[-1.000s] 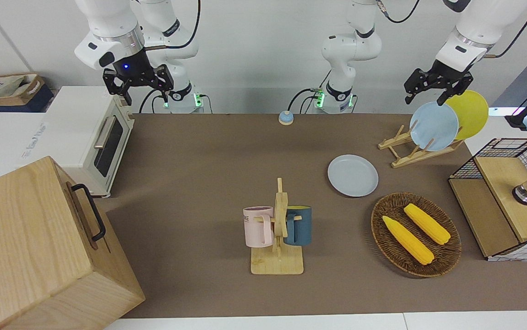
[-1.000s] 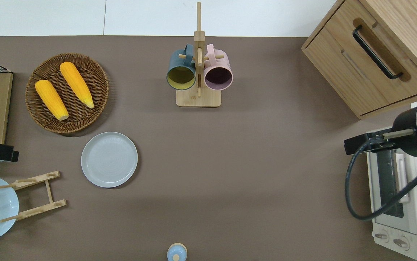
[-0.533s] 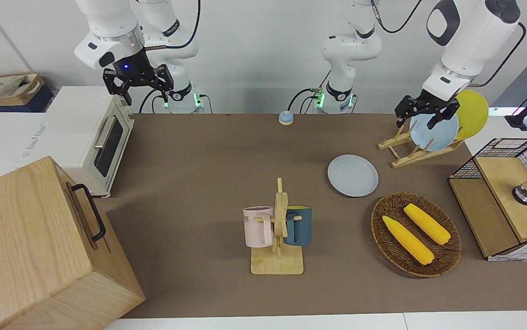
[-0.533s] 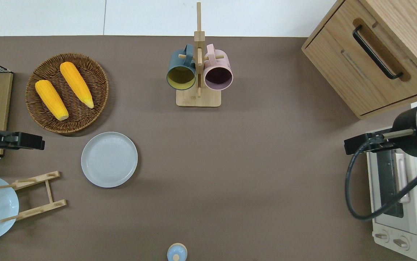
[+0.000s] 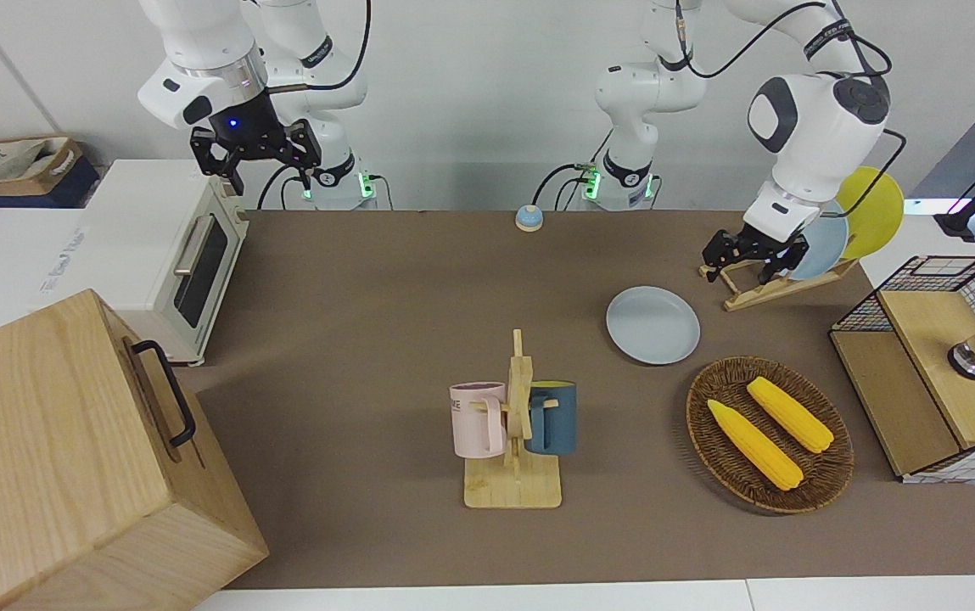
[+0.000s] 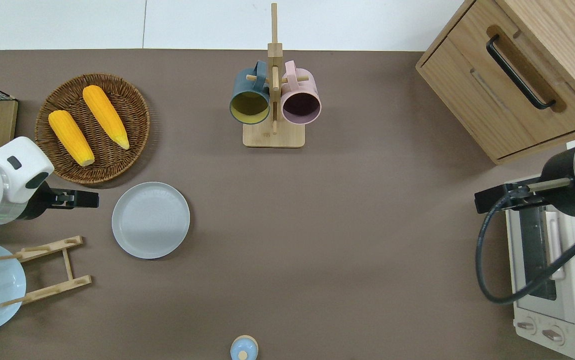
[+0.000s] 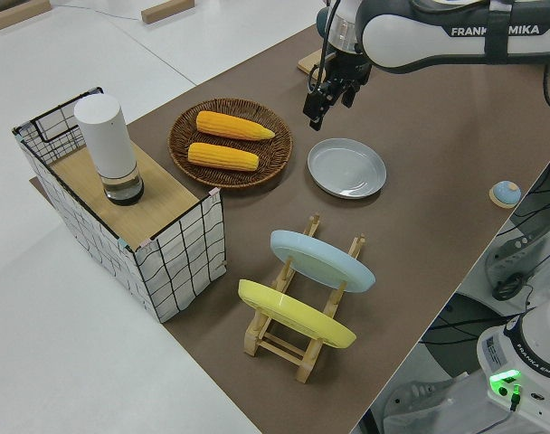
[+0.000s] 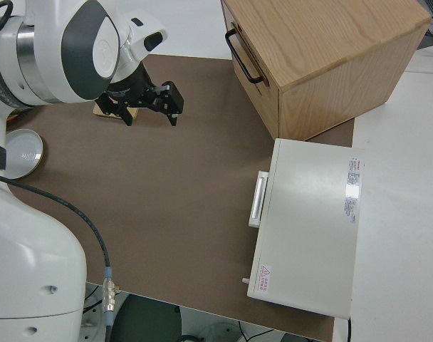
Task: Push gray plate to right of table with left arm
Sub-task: 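Move the left gripper in beside the gray plate's edge nearest the basket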
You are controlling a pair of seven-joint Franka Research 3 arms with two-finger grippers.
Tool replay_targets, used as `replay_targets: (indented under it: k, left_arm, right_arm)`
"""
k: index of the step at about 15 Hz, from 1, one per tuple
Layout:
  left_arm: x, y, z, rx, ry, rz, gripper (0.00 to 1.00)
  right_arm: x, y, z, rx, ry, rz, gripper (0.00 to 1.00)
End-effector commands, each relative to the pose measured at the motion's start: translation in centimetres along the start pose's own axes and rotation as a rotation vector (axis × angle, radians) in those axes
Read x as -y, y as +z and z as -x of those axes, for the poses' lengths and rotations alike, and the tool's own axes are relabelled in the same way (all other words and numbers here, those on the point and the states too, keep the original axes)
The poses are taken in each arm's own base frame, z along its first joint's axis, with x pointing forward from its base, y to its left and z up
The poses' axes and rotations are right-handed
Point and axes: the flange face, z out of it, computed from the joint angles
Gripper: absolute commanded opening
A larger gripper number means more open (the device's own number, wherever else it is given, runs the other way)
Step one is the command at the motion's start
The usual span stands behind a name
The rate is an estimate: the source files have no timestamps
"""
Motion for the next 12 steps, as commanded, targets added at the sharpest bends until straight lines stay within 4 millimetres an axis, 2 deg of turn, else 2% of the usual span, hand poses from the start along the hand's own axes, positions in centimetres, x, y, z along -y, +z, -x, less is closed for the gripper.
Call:
replay_targets:
  k: [1,5,12]
  left_arm:
    - [-0.7,4.2,3.1,-0.041,0.002,0.003,1.00]
    - [-0.4,8.7,4.6,-0.083,-0.008,-0.009,1.00]
    - [0.2,14.2,5.9,-0.074,-0.022,-0.018,1.00]
  right_arm:
    - [-0.2,-0.3,0.4,0.005,0.001,-0.007,0.983]
    - [-0.2,-0.3,0.4,0.005,0.001,-0.007,0.983]
    - [-0.3,-0.3,0.4,0.005,0.003,-0.008,0.983]
